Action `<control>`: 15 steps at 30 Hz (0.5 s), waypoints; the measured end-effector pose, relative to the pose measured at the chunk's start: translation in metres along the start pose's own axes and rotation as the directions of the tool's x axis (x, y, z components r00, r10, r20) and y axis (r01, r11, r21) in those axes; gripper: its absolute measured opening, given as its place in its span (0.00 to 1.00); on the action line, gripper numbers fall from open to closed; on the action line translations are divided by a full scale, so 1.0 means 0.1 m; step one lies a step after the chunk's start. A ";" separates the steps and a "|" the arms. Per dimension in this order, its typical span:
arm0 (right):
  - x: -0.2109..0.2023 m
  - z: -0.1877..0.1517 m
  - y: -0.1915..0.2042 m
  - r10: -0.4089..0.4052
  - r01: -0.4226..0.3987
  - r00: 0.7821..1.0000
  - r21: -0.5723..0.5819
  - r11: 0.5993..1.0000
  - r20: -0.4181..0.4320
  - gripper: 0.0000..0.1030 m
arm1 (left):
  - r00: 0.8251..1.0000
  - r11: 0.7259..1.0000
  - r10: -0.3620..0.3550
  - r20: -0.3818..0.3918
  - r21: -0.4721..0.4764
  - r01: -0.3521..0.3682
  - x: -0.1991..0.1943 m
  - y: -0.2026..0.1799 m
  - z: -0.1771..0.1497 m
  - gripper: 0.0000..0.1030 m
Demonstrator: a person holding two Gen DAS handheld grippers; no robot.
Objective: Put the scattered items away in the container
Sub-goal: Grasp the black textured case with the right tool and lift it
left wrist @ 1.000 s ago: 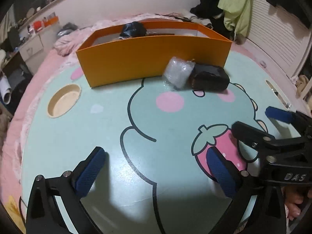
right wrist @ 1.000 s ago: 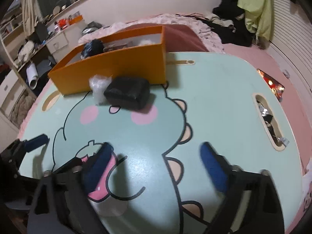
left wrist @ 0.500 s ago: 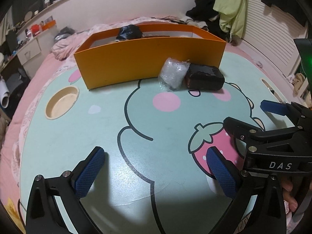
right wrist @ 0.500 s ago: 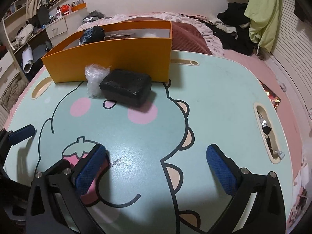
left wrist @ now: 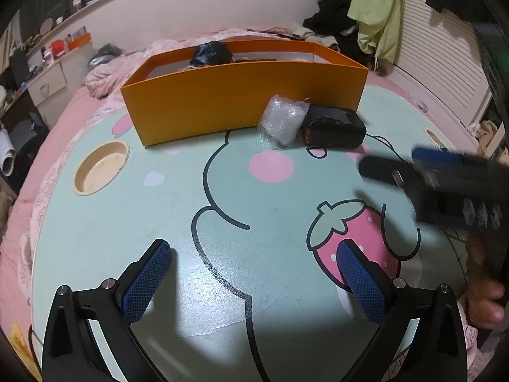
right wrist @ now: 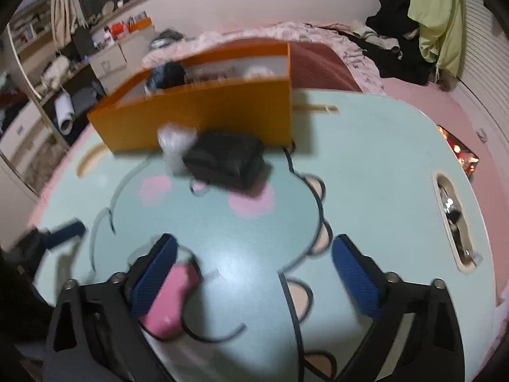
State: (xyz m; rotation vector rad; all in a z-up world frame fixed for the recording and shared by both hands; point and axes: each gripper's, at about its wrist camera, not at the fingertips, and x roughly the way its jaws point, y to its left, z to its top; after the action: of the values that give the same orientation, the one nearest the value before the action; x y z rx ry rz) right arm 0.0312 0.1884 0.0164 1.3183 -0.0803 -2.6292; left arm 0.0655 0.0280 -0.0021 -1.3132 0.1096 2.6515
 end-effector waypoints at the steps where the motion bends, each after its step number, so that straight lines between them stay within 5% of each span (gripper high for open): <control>1: 0.01 0.05 0.02 -0.007 0.007 1.000 -0.001 1.000 0.009 0.92 | 1.000 1.000 0.000 0.000 0.000 0.000 0.00 0.00 0.00 1.00; 10: 0.38 0.37 0.24 -0.065 0.065 0.998 -0.068 0.996 0.004 0.76 | 1.000 1.000 0.001 0.000 0.000 -0.001 0.00 -0.01 0.00 1.00; 15: 0.43 0.37 0.24 -0.018 0.017 1.000 -0.107 0.994 -0.007 0.40 | 1.000 1.000 0.001 0.000 0.000 -0.001 0.01 -0.02 0.00 1.00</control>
State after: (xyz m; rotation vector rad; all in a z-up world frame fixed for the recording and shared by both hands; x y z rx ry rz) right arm -0.0199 0.1550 0.0085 1.2994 0.0723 -2.6033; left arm 0.0658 0.0302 -0.0027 -1.3134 0.1102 2.6528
